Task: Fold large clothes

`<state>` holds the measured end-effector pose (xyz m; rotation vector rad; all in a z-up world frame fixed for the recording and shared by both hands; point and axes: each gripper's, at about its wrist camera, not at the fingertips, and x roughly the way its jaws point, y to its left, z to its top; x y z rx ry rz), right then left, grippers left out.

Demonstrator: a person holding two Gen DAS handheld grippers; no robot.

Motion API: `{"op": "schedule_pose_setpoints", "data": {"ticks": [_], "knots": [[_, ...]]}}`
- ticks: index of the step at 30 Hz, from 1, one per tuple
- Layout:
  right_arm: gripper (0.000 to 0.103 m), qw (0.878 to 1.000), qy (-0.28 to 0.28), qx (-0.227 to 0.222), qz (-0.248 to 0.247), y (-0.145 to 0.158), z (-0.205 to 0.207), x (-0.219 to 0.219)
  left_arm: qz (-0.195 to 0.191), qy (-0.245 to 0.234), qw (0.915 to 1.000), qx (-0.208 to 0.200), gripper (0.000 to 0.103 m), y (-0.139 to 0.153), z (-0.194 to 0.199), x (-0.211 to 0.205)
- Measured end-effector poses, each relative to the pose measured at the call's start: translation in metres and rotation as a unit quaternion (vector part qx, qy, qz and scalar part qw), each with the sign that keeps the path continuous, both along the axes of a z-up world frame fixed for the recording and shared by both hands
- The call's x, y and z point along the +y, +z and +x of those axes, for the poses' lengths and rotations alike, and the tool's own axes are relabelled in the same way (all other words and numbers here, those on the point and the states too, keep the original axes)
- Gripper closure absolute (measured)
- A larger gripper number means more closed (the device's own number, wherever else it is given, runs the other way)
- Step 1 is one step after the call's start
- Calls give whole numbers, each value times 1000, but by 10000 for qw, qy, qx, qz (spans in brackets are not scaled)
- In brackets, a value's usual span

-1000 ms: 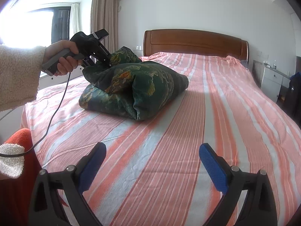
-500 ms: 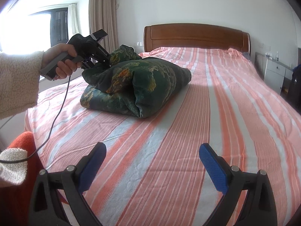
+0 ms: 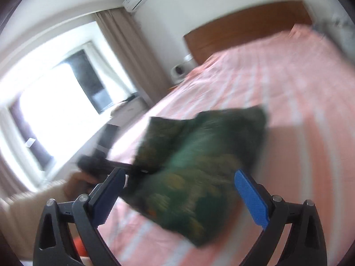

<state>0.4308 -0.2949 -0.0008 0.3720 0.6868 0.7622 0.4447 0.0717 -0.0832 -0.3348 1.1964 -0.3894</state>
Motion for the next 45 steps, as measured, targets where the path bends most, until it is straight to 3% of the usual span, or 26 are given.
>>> {"op": "schedule_pose_setpoints", "data": {"ticks": [2,3,6,9,12,17,19,22,26,28,29,31,33,35,36,37,41,43,45], "knots": [[7,9949,492,832,289,-27,36,27,-135,71,9999,-39,69,-3,-5,8],[7,9919,441,1176,203,-44,46,37,-159,100,9998,-68,69,-7,-8,15],[6,9896,194,1415,-150,-77,51,55,-442,209,9988,-83,69,-24,-18,32],[6,9911,184,1132,-682,-83,41,69,-861,359,9956,-50,65,-34,-21,47],[6,9887,247,1012,-1078,-63,41,73,-1037,346,9938,-183,61,-23,-28,58],[6,9958,95,457,-785,-9,27,42,-816,161,9954,-480,69,-3,-45,62],[6,9962,198,403,-750,-4,18,38,-773,223,9946,-660,76,7,-54,65],[6,9968,128,431,-664,-7,1,25,-811,326,9926,-840,77,21,-66,79],[7,9972,316,329,-596,-5,-6,34,-483,560,9952,-633,76,0,-66,108],[7,9956,590,533,-490,-19,8,43,-592,755,9947,-379,72,-24,-62,121],[7,9919,744,869,-544,-34,16,53,-674,813,9940,-283,71,-33,-61,123],[7,9844,659,1217,-1090,-66,30,70,-884,842,9923,-185,62,-41,-63,127],[6,9830,554,1021,-1423,-68,29,77,-1119,877,9897,-176,48,-37,-68,136],[6,9860,420,801,-1402,-51,18,71,-1360,869,9867,-208,35,-29,-76,148],[6,9881,360,719,-1314,-42,15,65,-1353,907,9863,-249,22,-24,-81,156],[6,9905,294,643,-1178,-32,10,55,-1203,994,9872,-321,11,-18,-88,164],[5,9946,-121,408,-944,-6,-11,12,-671,1214,9875,-751,8,8,-120,190],[3,9932,-430,337,-1033,-4,-24,-9,-15,1469,9840,-1009,4,25,-141,191],[3,9894,-710,324,-1221,-9,-45,-23,745,1652,9749,-1293,2,41,-152,181]]}}
